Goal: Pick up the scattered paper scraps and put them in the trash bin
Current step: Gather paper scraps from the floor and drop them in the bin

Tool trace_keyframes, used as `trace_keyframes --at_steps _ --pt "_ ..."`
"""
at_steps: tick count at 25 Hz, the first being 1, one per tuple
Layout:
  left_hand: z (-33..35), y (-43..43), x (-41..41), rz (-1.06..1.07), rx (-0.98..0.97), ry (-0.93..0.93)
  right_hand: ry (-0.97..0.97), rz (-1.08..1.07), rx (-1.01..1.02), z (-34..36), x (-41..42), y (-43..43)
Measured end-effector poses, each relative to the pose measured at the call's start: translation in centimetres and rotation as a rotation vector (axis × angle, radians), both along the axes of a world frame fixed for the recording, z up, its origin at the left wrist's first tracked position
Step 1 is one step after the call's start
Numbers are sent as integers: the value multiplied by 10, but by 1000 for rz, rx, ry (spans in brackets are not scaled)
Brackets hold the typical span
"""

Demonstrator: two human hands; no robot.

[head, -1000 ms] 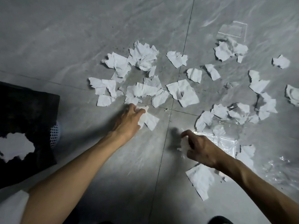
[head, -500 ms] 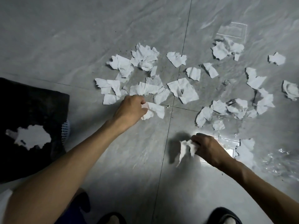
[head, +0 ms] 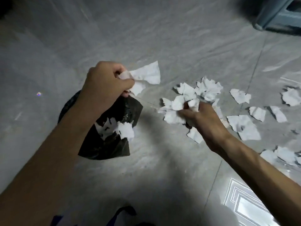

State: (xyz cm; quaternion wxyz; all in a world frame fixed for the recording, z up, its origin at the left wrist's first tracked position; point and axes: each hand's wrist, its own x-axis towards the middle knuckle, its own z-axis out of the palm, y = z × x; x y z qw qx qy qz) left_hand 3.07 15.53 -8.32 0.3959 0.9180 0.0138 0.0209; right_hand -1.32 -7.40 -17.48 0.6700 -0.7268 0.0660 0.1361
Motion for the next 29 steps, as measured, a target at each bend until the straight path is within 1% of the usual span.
trace_keyframes --at_steps 2,4,6,7,9,10,11,12,14,15,16,17,18,19,20,21,23,24,25,27,29 --pt "-14 44 -3 142 -46 89 -7 77 83 12 8 36" --pt "-37 82 -10 278 -94 209 15 105 129 16 17 73" --pt "-57 115 -21 380 -80 321 78 120 146 20 24 107" --pt "-64 127 -26 415 -79 374 126 167 188 23 26 120" --pt "-71 144 -34 432 -27 417 244 318 387 27 29 137" --pt "-71 148 -36 427 7 411 282 375 443 27 29 142" --pt "-70 151 -36 431 23 386 256 415 386 23 29 145" --pt "-70 151 -35 437 25 346 151 452 182 16 31 147" --pt "-72 146 -31 420 50 278 -114 425 -398 -1 31 144" --pt "-73 140 -28 391 72 267 -133 395 -542 -9 29 140" --pt "-76 135 -26 358 88 273 -57 387 -547 -17 26 137" --pt "-78 130 -24 324 95 287 64 387 -439 -24 21 134" --pt "-79 125 -25 285 96 306 182 389 -262 -28 15 133" --pt "-80 121 -26 235 85 330 267 381 -99 -31 10 135" --pt "-80 118 -28 164 66 356 303 364 6 -32 8 137" --pt "-79 114 -31 76 42 391 295 343 42 -32 8 140" --pt "-76 101 -39 -99 36 458 236 311 52 -29 15 145" --pt "-77 96 -41 -149 52 460 201 308 56 -28 18 147" --pt "-79 90 -44 -171 75 423 159 311 64 -27 20 148" --pt "-82 86 -43 -133 125 295 81 314 89 -23 22 150" --pt "-81 93 -38 34 126 203 46 286 111 -24 24 149"
